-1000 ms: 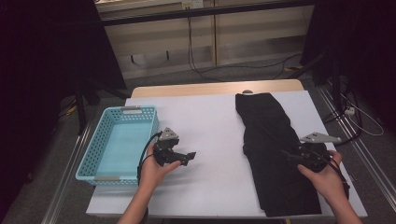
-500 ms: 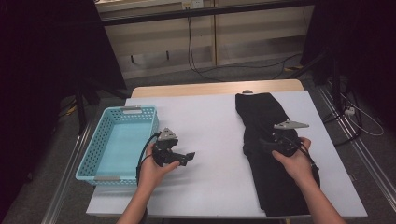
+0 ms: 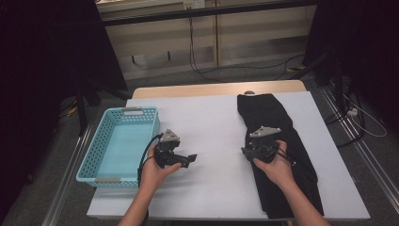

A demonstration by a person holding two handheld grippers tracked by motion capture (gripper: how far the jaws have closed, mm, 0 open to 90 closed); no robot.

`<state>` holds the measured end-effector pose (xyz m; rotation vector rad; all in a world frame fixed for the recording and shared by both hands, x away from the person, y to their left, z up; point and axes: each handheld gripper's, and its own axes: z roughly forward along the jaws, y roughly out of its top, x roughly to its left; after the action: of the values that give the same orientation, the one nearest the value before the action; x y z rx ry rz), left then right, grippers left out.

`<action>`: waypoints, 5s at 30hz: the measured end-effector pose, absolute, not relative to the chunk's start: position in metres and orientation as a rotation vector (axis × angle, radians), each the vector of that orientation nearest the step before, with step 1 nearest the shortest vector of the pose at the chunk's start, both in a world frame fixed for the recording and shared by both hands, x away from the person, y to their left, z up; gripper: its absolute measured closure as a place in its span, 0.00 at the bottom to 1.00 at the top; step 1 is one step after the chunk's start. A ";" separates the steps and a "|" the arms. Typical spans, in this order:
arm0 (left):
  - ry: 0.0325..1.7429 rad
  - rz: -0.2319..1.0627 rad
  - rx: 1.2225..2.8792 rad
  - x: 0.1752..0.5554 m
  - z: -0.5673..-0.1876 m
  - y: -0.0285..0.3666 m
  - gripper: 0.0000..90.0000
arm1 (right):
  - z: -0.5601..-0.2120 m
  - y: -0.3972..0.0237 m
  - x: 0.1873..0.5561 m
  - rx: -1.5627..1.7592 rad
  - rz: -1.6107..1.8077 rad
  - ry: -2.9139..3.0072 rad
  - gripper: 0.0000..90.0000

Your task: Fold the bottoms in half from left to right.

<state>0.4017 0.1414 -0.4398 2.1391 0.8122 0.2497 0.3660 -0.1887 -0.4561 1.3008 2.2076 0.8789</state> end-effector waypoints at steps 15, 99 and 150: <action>0.810 0.250 2.141 0.401 -0.438 0.141 0.10 | -0.441 -0.190 0.341 1.229 0.928 2.256 0.67; 0.888 0.235 2.100 0.401 -0.436 0.141 0.08 | -0.460 -0.137 0.418 1.276 1.010 2.235 0.95; 0.976 0.262 2.021 0.416 -0.425 0.140 0.07 | -0.420 -0.179 0.344 1.218 1.186 2.246 0.34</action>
<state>0.4163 0.1402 -0.4248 2.0212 0.9757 0.2620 0.3437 -0.1795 -0.4204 1.2179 2.2464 1.1865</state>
